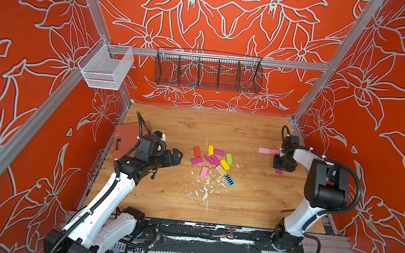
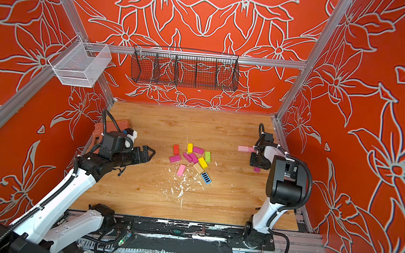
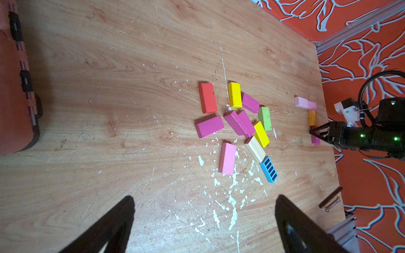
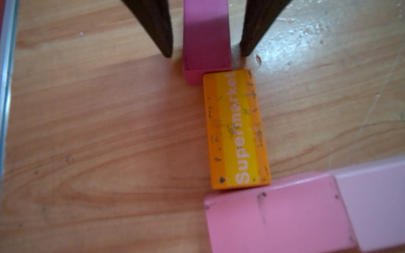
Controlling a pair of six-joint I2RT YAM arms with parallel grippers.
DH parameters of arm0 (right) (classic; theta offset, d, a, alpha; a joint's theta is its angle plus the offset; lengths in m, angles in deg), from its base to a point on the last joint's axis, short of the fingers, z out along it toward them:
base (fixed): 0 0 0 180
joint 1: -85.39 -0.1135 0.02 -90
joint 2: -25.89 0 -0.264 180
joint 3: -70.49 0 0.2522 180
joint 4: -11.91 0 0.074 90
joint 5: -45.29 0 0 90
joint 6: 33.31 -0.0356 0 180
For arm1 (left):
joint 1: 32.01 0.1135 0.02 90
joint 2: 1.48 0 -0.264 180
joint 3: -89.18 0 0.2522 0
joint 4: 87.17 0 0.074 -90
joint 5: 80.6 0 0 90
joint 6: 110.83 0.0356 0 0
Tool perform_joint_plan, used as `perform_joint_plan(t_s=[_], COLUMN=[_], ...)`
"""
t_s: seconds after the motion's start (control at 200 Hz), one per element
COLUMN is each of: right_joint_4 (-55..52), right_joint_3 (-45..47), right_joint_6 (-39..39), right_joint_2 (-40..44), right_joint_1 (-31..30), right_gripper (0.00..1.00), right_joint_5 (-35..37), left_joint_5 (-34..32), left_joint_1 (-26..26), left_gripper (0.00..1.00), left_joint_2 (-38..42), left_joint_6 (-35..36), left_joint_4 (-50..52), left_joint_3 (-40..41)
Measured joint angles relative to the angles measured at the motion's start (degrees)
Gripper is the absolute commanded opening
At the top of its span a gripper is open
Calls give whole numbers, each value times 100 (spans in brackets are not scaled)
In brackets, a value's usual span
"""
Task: Assemble the number 7 with building blocks
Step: Assemble the building block at the center of the board.
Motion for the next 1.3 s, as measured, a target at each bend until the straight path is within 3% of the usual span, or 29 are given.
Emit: perform_joint_plan(t_s=[0.235, 0.435, 0.741, 1.296], right_joint_4=[-28, -57, -13, 94], right_joint_3=[313, 501, 55, -291], right_joint_6=[-387, -645, -669, -581], right_joint_2=[667, 973, 365, -127], right_joint_1=[-2, 120, 603, 697], right_gripper=[73, 74, 74, 73], right_joint_5=[70, 450, 575, 361], left_joint_5=[149, 236, 271, 269], left_joint_1=[87, 101, 101, 101], left_gripper=[97, 97, 97, 97], left_joint_2=[-42, -28, 48, -28], left_joint_6=[-2, -20, -22, -20], left_joint_4=[-20, -50, -50, -50], left_joint_3=[0, 0, 0, 0])
